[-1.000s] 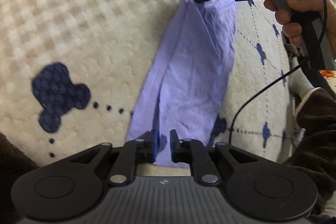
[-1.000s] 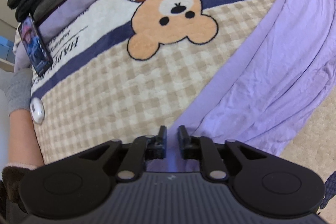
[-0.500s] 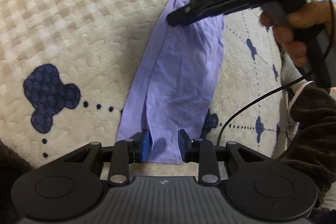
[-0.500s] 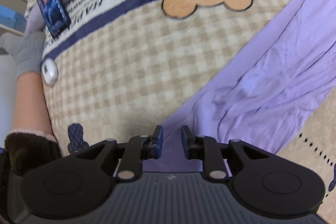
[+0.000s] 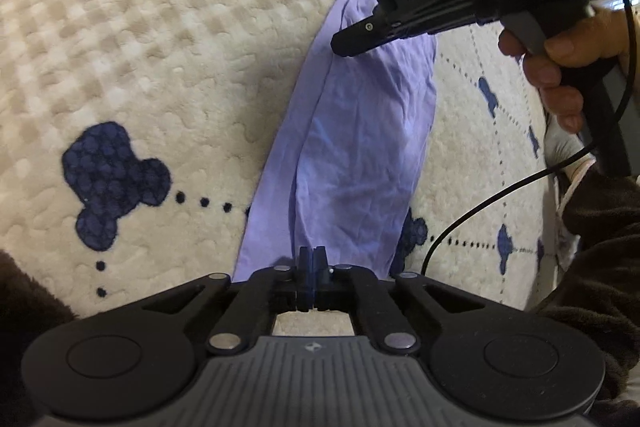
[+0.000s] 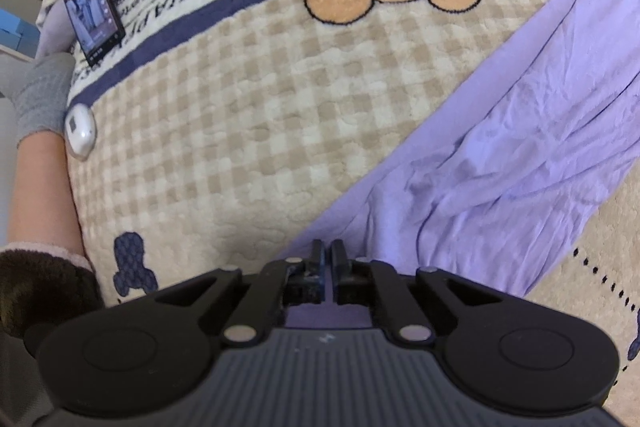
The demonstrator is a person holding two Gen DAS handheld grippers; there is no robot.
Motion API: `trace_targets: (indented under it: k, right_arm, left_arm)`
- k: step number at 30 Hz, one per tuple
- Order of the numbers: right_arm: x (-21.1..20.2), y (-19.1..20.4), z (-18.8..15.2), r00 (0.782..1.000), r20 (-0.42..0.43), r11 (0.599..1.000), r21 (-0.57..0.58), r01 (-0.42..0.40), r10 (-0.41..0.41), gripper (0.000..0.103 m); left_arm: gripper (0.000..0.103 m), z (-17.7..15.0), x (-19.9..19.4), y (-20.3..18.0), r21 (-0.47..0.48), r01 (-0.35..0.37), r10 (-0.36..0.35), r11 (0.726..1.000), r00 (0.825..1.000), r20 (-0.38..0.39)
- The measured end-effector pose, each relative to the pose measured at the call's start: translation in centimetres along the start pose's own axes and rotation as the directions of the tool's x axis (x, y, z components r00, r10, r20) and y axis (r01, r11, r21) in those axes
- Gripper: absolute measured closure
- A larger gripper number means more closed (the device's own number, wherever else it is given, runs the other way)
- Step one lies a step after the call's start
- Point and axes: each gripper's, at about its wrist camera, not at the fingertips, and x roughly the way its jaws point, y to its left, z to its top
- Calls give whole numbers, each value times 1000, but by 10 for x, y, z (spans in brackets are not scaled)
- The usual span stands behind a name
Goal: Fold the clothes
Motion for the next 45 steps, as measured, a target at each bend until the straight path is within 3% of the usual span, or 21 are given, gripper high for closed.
trace_targets:
  k: [6, 13, 16, 19, 23, 26, 40, 45]
  right_arm:
    - [-8, 4, 6, 1000, 2, 1000, -2, -20, 20, 97]
    - [6, 14, 2, 996, -92, 1000, 15, -19, 21, 86]
    - [12, 14, 1, 994, -107, 999, 34, 8, -4, 85]
    - [17, 16, -1, 992, -121, 998, 29, 51, -47, 87]
    - [18, 24, -4, 989, -117, 996, -27, 85, -87, 89]
    - [16, 25, -7, 990, -106, 994, -60, 90, -96, 99]
    - [-21, -1, -28, 998, -44, 999, -35, -38, 36, 101]
    - [-25, -12, -28, 998, -34, 998, -3, -59, 59, 101]
  left_arm:
    - [102, 2, 0, 4, -23, 30, -31, 999, 999, -39]
    - [81, 8, 9, 7, -51, 63, -67, 997, 995, -74]
    - [81, 9, 13, 9, -71, 75, -81, 995, 993, -91]
    - [81, 8, 14, 9, -76, 93, -100, 993, 990, -95]
    - [81, 8, 15, 8, -79, 54, -61, 995, 994, -91]
    - [78, 8, 15, 7, -79, 34, -40, 996, 996, -85]
    - [76, 9, 14, 8, -72, 15, -21, 997, 997, -71]
    - [78, 9, 15, 1, -20, -5, 4, 1000, 998, -58]
